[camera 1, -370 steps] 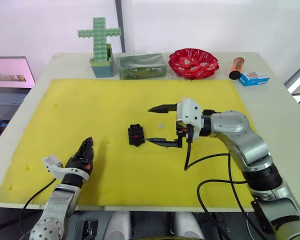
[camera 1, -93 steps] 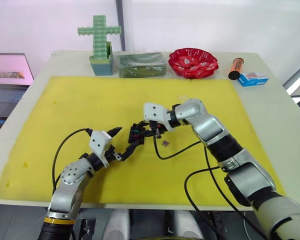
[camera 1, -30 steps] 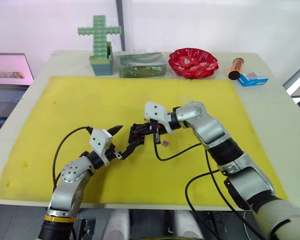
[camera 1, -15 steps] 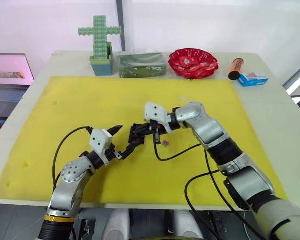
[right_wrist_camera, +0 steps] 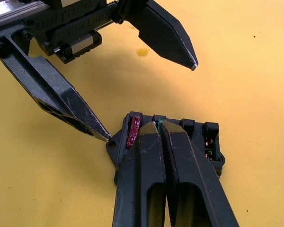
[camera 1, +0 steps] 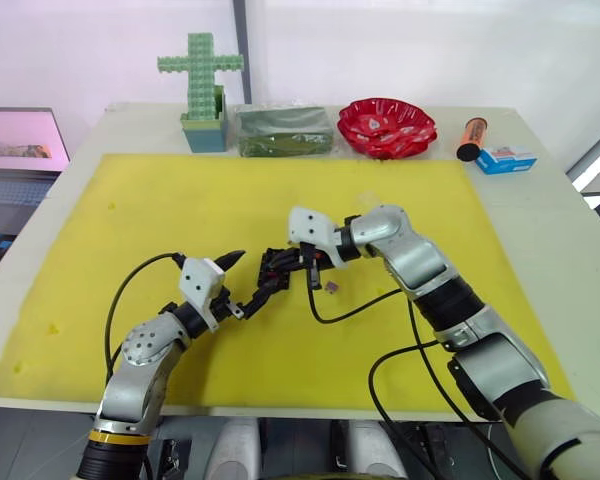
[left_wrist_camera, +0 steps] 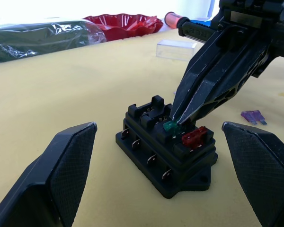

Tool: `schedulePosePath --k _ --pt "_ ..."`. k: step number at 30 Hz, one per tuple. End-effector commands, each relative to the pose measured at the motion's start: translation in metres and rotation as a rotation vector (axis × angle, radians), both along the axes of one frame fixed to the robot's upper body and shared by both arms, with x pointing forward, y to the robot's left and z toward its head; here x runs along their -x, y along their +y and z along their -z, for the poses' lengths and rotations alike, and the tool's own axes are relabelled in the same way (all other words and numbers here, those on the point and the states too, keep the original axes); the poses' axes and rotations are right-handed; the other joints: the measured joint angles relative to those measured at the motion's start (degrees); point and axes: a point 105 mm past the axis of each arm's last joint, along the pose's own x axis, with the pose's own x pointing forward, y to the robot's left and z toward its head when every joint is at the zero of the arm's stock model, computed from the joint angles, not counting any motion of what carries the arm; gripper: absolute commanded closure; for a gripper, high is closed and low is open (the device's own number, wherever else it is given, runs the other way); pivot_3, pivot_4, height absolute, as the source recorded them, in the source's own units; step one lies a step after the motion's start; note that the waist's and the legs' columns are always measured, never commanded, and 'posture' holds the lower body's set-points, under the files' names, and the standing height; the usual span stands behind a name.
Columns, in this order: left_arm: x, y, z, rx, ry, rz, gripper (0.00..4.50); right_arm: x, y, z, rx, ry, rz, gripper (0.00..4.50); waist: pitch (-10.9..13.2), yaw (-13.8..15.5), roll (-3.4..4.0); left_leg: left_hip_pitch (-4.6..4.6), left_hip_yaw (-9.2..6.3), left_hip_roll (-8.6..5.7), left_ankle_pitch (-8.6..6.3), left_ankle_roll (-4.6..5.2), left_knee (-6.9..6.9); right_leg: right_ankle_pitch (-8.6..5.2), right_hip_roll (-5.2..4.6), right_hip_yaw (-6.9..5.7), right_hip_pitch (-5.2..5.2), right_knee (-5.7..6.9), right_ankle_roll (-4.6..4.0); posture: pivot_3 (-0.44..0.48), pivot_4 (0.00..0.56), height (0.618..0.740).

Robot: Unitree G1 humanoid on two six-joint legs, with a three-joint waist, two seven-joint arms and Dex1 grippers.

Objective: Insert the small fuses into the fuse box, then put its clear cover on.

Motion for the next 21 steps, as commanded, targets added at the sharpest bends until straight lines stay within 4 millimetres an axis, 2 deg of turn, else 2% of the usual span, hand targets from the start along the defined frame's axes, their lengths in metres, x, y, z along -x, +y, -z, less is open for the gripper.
schedulePosePath --k 1,7,15,21 --pt "0.002 -0.003 -0.010 -0.002 -0.047 0.017 0.00 -0.005 -0.022 0.036 0.116 0.085 0.095 4.45 0.0 0.0 0.00 0.01 0.00 0.00 0.00 0.00 0.00 0.00 0.00 0.00 0.01 0.00 -0.01 0.000 0.150 0.740" --pt "0.002 -0.004 -0.010 -0.004 -0.045 0.020 0.00 -0.004 -0.017 0.029 0.069 0.089 0.084 4.45 0.0 0.0 0.00 0.04 -0.01 0.00 0.00 0.00 0.00 -0.01 -0.01 -0.01 0.04 0.00 -0.01 0.000 0.150 0.740" --pt "0.005 -0.001 -0.010 -0.006 -0.038 0.033 0.00 0.001 -0.013 -0.001 -0.060 0.059 0.048 4.45 0.0 0.0 0.00 0.00 0.00 0.00 0.00 0.00 0.00 -0.01 -0.02 -0.01 0.00 -0.02 -0.02 0.000 0.150 0.740" --pt "0.010 -0.001 -0.011 -0.009 -0.025 0.070 0.00 0.008 -0.012 -0.032 -0.187 0.036 0.039 4.45 0.0 -0.1 0.02 -0.10 0.00 0.00 0.00 0.00 -0.02 -0.01 -0.02 -0.01 -0.11 -0.02 -0.02 0.000 0.150 0.740"
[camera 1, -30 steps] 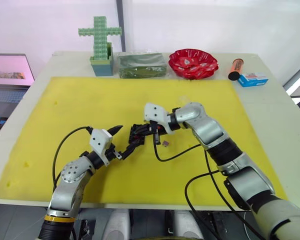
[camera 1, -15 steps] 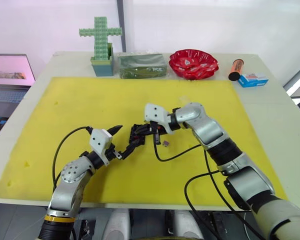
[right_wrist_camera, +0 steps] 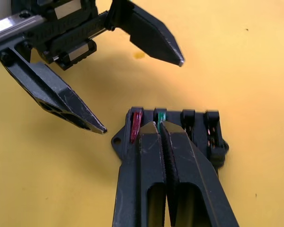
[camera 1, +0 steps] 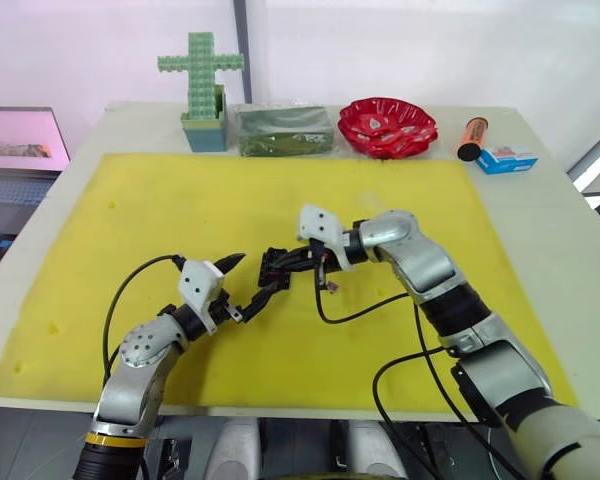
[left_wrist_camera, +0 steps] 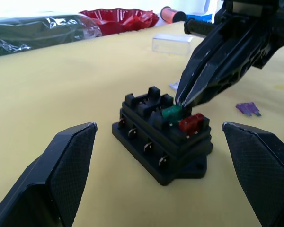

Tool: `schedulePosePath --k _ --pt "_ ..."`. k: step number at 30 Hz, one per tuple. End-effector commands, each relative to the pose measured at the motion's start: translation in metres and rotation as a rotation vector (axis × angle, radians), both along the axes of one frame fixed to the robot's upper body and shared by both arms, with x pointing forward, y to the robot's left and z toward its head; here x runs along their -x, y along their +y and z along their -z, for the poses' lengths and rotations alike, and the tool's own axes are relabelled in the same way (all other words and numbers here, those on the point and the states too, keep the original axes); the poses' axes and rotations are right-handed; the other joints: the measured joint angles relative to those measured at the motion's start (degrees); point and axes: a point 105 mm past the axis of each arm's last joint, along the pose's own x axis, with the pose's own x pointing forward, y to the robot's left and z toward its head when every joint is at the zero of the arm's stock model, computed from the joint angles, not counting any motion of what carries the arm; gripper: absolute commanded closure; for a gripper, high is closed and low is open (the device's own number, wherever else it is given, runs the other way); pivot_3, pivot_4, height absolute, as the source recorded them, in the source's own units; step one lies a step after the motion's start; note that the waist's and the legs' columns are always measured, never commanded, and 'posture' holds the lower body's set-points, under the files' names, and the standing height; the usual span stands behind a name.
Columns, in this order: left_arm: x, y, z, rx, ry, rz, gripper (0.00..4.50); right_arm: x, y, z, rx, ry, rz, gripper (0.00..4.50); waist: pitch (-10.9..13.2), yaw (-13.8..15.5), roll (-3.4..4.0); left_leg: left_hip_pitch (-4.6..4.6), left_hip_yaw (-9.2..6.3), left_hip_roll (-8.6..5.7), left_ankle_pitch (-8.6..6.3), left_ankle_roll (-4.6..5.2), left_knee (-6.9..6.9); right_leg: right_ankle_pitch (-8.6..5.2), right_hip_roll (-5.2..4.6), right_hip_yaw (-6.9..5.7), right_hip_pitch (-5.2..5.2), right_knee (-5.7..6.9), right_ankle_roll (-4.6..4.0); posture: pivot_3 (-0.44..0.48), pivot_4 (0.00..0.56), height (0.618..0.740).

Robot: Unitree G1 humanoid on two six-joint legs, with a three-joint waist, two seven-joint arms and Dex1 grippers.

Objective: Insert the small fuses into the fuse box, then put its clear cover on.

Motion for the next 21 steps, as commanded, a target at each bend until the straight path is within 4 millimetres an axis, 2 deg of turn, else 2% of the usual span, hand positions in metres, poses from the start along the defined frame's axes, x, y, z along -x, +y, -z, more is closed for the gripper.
schedulePosePath --k 1,7,11,14,17,21 --pt "0.005 -0.002 -0.015 0.009 -0.044 0.041 0.00 0.003 0.000 -0.029 -0.099 -0.051 0.001 4.45 0.0 -0.1 0.01 -0.01 0.00 0.00 0.00 0.00 -0.01 0.00 0.00 0.00 -0.02 0.00 0.00 0.000 0.150 0.740" --pt "0.008 0.010 -0.028 -0.024 -0.053 0.083 0.00 0.009 -0.014 -0.046 -0.152 -0.085 0.053 4.45 0.0 0.1 0.00 -0.03 -0.01 0.01 0.00 0.00 -0.07 -0.01 0.00 -0.02 -0.04 -0.05 -0.01 0.000 0.150 0.740" --pt "0.010 0.023 -0.042 -0.065 -0.046 0.129 0.00 0.013 -0.033 -0.053 -0.158 -0.124 0.112 4.45 0.0 0.0 0.02 -0.05 0.01 0.01 0.00 -0.01 -0.09 -0.03 -0.02 -0.01 -0.03 -0.23 -0.05 0.000 0.150 0.740" --pt "0.008 0.039 -0.050 -0.108 -0.031 0.148 0.00 0.013 -0.057 -0.052 -0.094 -0.191 0.171 3.86 0.0 0.1 0.02 -0.08 0.04 0.01 0.00 -0.01 -0.16 -0.03 -0.03 -0.01 -0.02 -0.41 -0.06 0.000 0.150 0.740" --pt "0.003 0.059 -0.058 -0.155 -0.029 0.134 0.00 0.014 -0.081 -0.061 -0.115 -0.214 0.268 2.85 0.1 0.0 0.02 -0.10 0.08 0.01 0.00 -0.01 -0.19 -0.03 -0.03 0.00 -0.02 -0.51 -0.06 0.000 0.150 0.740" --pt "-0.009 0.096 -0.065 -0.202 -0.045 0.031 0.00 0.018 -0.116 -0.060 -0.105 -0.229 0.396 1.40 0.1 0.1 0.01 -0.10 0.10 0.01 0.00 -0.01 -0.27 -0.03 -0.03 -0.01 -0.02 -0.60 -0.06 0.000 0.150 0.740"
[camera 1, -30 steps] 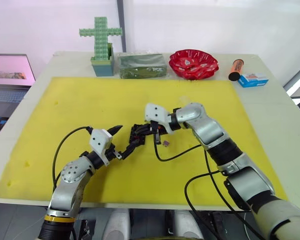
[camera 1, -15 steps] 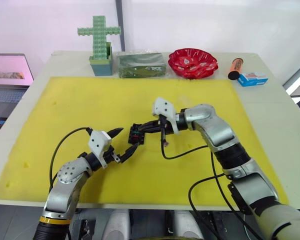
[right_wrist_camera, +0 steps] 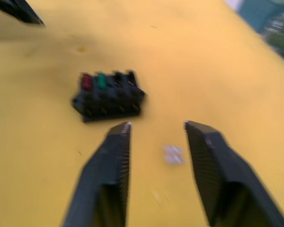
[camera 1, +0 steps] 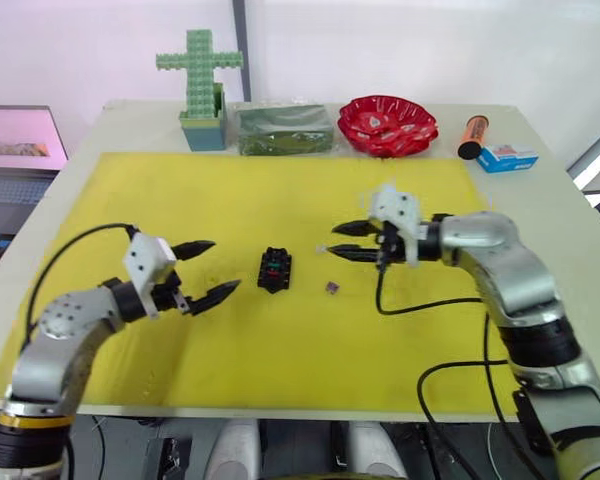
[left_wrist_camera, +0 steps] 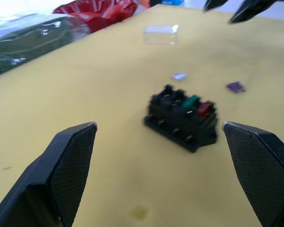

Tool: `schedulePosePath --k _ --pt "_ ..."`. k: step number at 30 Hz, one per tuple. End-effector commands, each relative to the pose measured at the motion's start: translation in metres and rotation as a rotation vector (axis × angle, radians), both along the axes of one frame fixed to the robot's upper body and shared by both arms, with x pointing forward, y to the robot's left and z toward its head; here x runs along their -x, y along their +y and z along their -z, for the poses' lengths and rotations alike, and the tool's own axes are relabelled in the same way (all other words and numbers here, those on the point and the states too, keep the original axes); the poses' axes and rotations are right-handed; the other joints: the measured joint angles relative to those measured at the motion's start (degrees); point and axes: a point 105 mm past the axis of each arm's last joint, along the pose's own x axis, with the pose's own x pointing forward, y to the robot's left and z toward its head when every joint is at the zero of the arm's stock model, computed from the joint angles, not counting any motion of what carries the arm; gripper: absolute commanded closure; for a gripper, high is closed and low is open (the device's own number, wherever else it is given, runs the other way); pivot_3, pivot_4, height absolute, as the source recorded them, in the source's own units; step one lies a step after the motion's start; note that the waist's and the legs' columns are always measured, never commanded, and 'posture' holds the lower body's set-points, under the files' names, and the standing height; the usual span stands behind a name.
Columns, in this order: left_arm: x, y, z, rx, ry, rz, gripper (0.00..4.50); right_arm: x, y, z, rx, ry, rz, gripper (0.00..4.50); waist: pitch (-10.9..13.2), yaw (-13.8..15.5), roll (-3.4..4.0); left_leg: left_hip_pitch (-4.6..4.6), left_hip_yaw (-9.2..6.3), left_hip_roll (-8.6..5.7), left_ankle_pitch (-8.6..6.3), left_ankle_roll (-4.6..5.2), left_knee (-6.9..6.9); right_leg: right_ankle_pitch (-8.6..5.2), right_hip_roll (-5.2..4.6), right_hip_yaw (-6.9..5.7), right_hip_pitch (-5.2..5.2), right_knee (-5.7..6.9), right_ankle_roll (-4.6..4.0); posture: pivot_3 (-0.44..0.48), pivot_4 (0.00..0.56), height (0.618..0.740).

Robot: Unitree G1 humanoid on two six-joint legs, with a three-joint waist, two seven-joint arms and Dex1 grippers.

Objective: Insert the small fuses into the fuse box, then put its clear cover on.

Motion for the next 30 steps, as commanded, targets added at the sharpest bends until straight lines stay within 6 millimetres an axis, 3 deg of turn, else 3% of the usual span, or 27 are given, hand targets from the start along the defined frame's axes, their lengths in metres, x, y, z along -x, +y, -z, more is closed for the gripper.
schedulePosePath --k 1,4,7,18,30 --pt "-0.007 0.031 -0.010 -0.009 -0.054 -0.094 0.00 0.003 -0.027 -0.008 0.022 -0.061 0.096 1.02 0.0 0.0 0.00 0.00 0.01 0.00 0.00 0.00 -0.03 0.00 0.00 0.00 0.00 -0.01 0.00 0.000 0.150 0.740" --pt "-0.010 0.057 -0.005 -0.011 -0.058 -0.193 0.00 0.001 -0.055 0.002 0.041 -0.041 0.208 0.04 0.0 -0.1 -0.03 0.00 0.06 0.00 0.00 0.00 -0.05 0.00 -0.03 0.01 0.00 -0.08 0.00 0.000 0.150 0.740" --pt "-0.011 0.065 -0.003 -0.004 -0.070 -0.226 0.00 0.000 -0.062 0.004 0.018 -0.037 0.249 0.04 0.0 -0.3 -0.04 0.00 0.11 0.00 0.00 0.00 -0.06 0.00 -0.04 0.02 -0.02 -0.08 0.00 0.000 0.150 0.740" --pt "-0.014 0.070 -0.004 -0.011 -0.141 -0.298 0.00 -0.002 -0.059 0.010 -0.035 0.012 0.285 0.04 0.0 0.0 -0.06 0.00 0.11 0.03 0.00 0.00 -0.04 0.01 -0.06 0.02 0.01 -0.08 0.00 0.000 0.150 0.740" --pt "-0.012 0.056 -0.015 0.040 -0.110 -0.222 0.00 -0.002 -0.057 0.009 -0.096 0.091 0.296 0.04 0.0 0.0 -0.05 0.00 0.10 0.03 0.00 0.00 -0.04 0.01 -0.05 0.02 0.02 -0.07 0.00 0.000 0.150 0.740"
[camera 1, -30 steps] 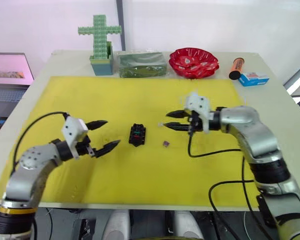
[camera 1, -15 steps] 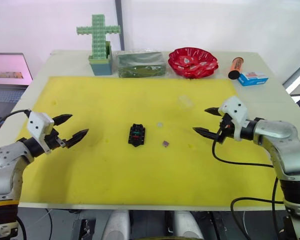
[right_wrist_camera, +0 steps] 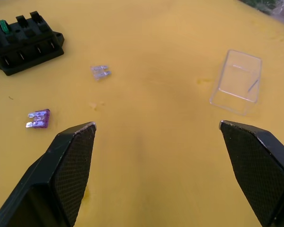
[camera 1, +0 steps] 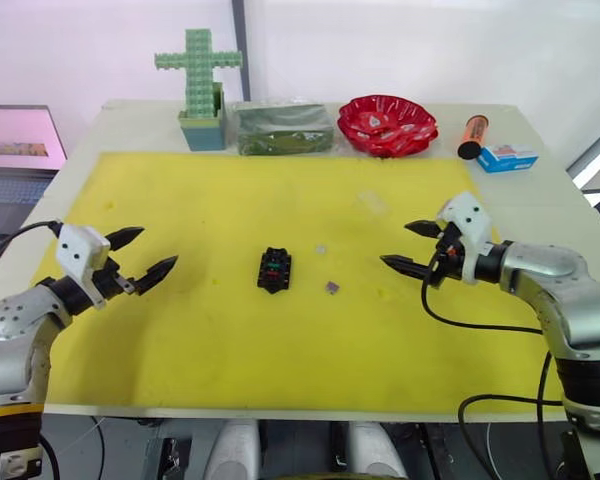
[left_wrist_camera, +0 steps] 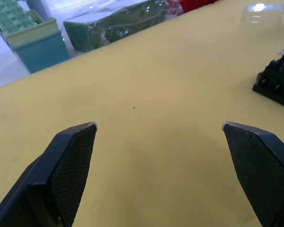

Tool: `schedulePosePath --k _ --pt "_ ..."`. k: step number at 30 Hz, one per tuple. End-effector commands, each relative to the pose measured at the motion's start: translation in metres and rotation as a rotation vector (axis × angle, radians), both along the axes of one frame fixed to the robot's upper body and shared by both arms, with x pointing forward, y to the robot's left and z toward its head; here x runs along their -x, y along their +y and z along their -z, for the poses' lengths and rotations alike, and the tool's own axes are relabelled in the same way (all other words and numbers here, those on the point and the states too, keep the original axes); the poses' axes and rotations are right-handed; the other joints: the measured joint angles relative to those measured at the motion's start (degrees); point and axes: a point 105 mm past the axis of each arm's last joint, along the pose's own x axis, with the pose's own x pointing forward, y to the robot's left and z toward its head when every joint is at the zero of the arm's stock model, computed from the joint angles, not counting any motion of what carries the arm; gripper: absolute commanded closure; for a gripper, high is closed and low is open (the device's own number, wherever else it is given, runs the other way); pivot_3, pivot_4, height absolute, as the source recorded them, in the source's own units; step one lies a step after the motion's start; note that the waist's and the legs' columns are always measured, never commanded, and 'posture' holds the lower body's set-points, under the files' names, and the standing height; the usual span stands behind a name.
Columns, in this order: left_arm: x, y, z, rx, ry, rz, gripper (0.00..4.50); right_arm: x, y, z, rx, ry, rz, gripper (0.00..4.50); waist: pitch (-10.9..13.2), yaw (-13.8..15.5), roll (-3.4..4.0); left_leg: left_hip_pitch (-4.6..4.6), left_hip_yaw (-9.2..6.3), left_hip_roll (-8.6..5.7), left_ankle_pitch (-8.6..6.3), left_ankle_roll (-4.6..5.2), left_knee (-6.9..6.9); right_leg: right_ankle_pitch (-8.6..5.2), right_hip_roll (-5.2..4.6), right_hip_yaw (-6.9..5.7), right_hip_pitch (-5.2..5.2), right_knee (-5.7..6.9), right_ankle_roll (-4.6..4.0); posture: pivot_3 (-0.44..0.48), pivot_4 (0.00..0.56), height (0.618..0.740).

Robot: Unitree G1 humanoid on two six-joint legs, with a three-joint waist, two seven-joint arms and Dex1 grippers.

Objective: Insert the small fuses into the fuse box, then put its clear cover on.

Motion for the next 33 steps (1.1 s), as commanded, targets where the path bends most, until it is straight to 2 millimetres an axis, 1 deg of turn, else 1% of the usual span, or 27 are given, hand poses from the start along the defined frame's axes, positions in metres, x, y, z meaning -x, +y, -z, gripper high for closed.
schedulePosePath --k 1,9,12,14,17,19,21,23,25,28,32,33 --pt "0.000 -0.003 -0.021 -0.006 -0.063 0.024 0.00 -0.001 -0.001 -0.016 -0.008 -0.052 0.000 0.04 0.0 0.0 0.00 0.00 0.00 0.00 0.00 0.00 0.00 0.00 0.00 0.00 0.00 0.00 0.00 0.000 0.150 0.740" --pt "-0.003 0.000 -0.022 -0.002 -0.064 0.010 0.00 -0.002 -0.002 -0.015 -0.003 -0.051 0.012 0.04 0.0 -0.1 0.00 0.00 0.00 0.00 0.00 0.00 0.00 0.01 0.02 0.00 0.00 0.01 0.02 0.000 0.150 0.740" --pt "-0.003 -0.005 -0.025 -0.005 -0.078 0.027 0.00 0.000 -0.003 -0.013 -0.025 -0.023 0.024 0.04 0.0 0.0 0.00 0.00 0.00 0.00 0.00 0.00 0.00 0.01 0.02 0.00 0.00 0.01 0.02 0.000 0.150 0.740" --pt "0.001 -0.018 -0.028 -0.031 -0.102 0.097 0.00 0.004 -0.002 -0.013 -0.090 0.026 0.018 0.04 0.0 0.0 0.00 0.00 0.00 0.00 0.00 0.00 0.01 0.01 0.02 0.00 0.01 0.01 0.02 0.000 0.150 0.740" --pt "0.008 -0.038 -0.035 -0.051 -0.119 0.215 0.00 0.011 0.004 -0.018 -0.258 0.134 0.004 0.04 0.0 0.0 -0.01 0.00 -0.02 -0.01 0.00 0.00 0.03 0.01 0.02 0.00 0.05 0.01 0.01 0.000 0.150 0.740" --pt "0.024 -0.067 -0.034 -0.104 -0.124 0.390 0.00 0.023 0.010 -0.019 -0.416 0.298 -0.050 0.04 0.0 0.0 -0.01 0.00 -0.02 0.00 0.00 0.00 0.04 0.01 0.01 0.00 0.07 0.01 0.01 0.000 0.150 0.740" --pt "0.040 -0.091 -0.033 -0.136 -0.128 0.544 0.00 0.035 0.015 -0.018 -0.512 0.438 -0.103 0.04 0.0 0.0 0.01 0.01 -0.03 0.00 0.00 0.00 0.04 0.01 0.01 0.01 0.07 0.02 -0.01 0.000 0.150 0.740" --pt "0.049 -0.102 -0.031 -0.144 -0.128 0.616 0.00 0.040 0.017 -0.017 -0.553 0.507 -0.112 0.04 0.0 0.0 0.00 0.01 -0.02 0.00 0.00 0.00 0.03 0.01 0.00 0.04 0.07 0.01 -0.03 0.000 0.150 0.740" --pt "0.060 -0.117 -0.027 -0.167 -0.130 0.712 0.00 0.036 0.018 -0.010 -0.596 0.582 -0.078 0.04 0.0 0.0 0.01 0.02 -0.03 0.00 0.00 0.01 0.03 0.01 0.01 0.04 0.07 0.01 -0.04 0.000 0.150 0.740" --pt "0.068 -0.126 -0.023 -0.175 -0.130 0.781 0.00 0.034 0.025 0.001 -0.629 0.679 -0.065 0.04 0.0 -0.1 0.03 0.04 -0.03 0.01 0.00 0.01 0.03 0.01 0.03 0.04 0.06 0.02 -0.06 0.000 0.150 0.740" --pt "0.069 -0.123 -0.014 -0.170 -0.110 0.798 0.00 0.030 0.039 0.016 -0.621 0.804 -0.066 0.04 0.0 -0.1 0.04 0.02 -0.03 0.01 0.00 0.02 0.02 0.01 0.06 0.05 0.03 0.03 -0.05 0.000 0.150 0.740" --pt "0.069 -0.123 -0.013 -0.171 -0.113 0.799 0.00 0.027 0.042 0.016 -0.633 0.820 -0.074 0.04 0.0 -0.1 0.04 0.02 -0.03 0.01 0.00 0.02 0.02 0.01 0.06 0.05 0.03 0.03 -0.05 0.000 0.150 0.740"
